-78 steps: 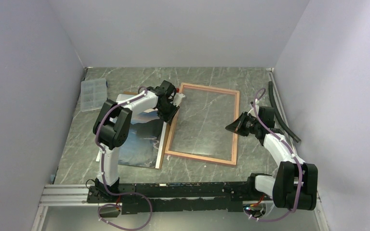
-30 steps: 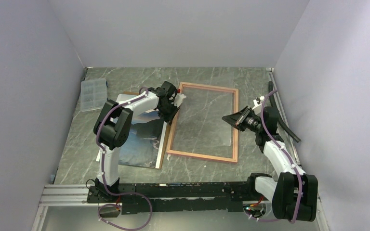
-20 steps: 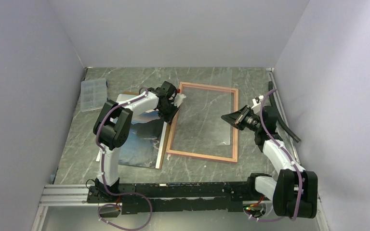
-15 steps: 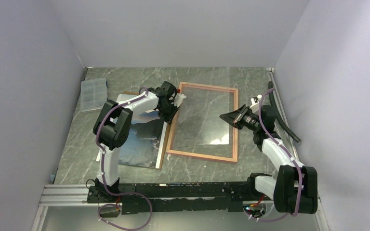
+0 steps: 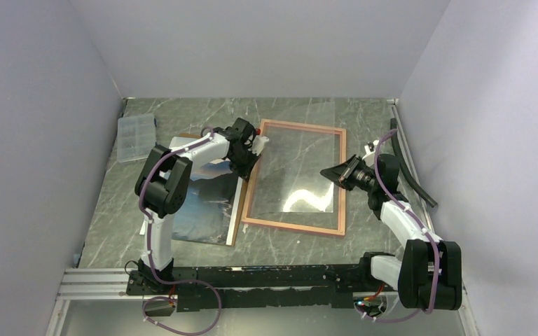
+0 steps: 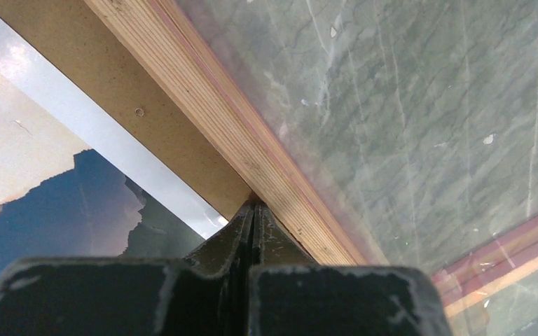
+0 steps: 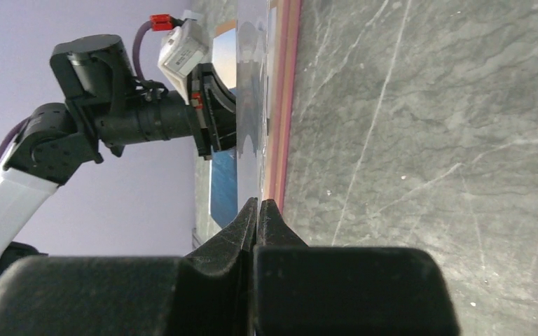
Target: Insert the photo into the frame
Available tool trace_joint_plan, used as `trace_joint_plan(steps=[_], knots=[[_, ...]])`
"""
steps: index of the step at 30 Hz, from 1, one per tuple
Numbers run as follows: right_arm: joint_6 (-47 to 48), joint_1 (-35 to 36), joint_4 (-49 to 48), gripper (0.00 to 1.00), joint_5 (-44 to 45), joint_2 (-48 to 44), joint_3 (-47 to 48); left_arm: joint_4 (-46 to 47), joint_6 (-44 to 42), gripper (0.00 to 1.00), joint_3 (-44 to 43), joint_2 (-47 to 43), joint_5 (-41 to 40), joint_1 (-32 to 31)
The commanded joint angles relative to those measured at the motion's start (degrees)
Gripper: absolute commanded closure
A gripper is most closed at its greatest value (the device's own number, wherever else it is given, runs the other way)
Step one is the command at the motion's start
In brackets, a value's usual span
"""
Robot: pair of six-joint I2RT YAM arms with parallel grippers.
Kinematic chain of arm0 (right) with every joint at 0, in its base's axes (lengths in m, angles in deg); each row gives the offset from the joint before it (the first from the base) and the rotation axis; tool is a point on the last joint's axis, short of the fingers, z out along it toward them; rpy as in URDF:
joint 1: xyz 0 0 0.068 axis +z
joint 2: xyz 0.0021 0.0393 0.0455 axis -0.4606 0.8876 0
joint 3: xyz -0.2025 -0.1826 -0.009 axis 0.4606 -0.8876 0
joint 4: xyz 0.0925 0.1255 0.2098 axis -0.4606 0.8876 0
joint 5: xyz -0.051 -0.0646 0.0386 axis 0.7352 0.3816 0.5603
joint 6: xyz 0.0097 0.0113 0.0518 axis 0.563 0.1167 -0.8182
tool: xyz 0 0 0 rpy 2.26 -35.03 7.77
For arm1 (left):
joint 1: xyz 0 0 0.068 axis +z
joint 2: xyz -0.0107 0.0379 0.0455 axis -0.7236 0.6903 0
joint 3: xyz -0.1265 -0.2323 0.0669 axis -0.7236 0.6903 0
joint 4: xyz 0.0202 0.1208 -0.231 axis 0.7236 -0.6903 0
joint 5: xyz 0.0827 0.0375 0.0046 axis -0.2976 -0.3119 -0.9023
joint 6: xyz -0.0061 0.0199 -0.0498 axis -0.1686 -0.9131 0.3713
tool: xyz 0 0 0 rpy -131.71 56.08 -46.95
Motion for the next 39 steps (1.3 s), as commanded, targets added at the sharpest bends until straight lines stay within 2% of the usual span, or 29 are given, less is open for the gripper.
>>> trace_joint_plan(steps=[1,12,20,31,33,34,37,39], knots=[[5.7,0.9,3.3,1.00,1.8,-0.6,0.1,-0.5,2.0,0.96,0.8,-0.7,3.1,-0.1],[13.6,0.9,12.9,1.00,8.9,-2.2,0.8,-0.5,2.1,0.97,1.0,-0.5,3.1,0.0],[13.1,0.9,12.5,1.00,9.3,-1.2,1.6,-0.2,1.7,0.97,1.2,-0.5,2.8,0.0],[10.6,1.1,7.0,1.00,7.4,0.2,-0.6,-0.1,1.5,0.97,1.3,-0.5,3.0,0.0],[11.1,1.1,8.5,0.95,8.1,0.5,-0.1,-0.1,1.6,0.97,1.2,-0.4,3.1,0.0],[11.4,1.2,9.6,0.88,8.9,0.4,0.4,-0.2,1.5,0.97,1.2,-0.5,3.0,0.0],[12.8,1.1,12.9,0.55,11.9,-0.2,1.9,-0.3,1.5,0.97,1.2,-0.8,2.9,0.0],[14.1,1.1,16.1,0.48,13.2,-0.2,3.0,-0.3,1.5,0.97,1.1,-1.1,2.9,0.0]])
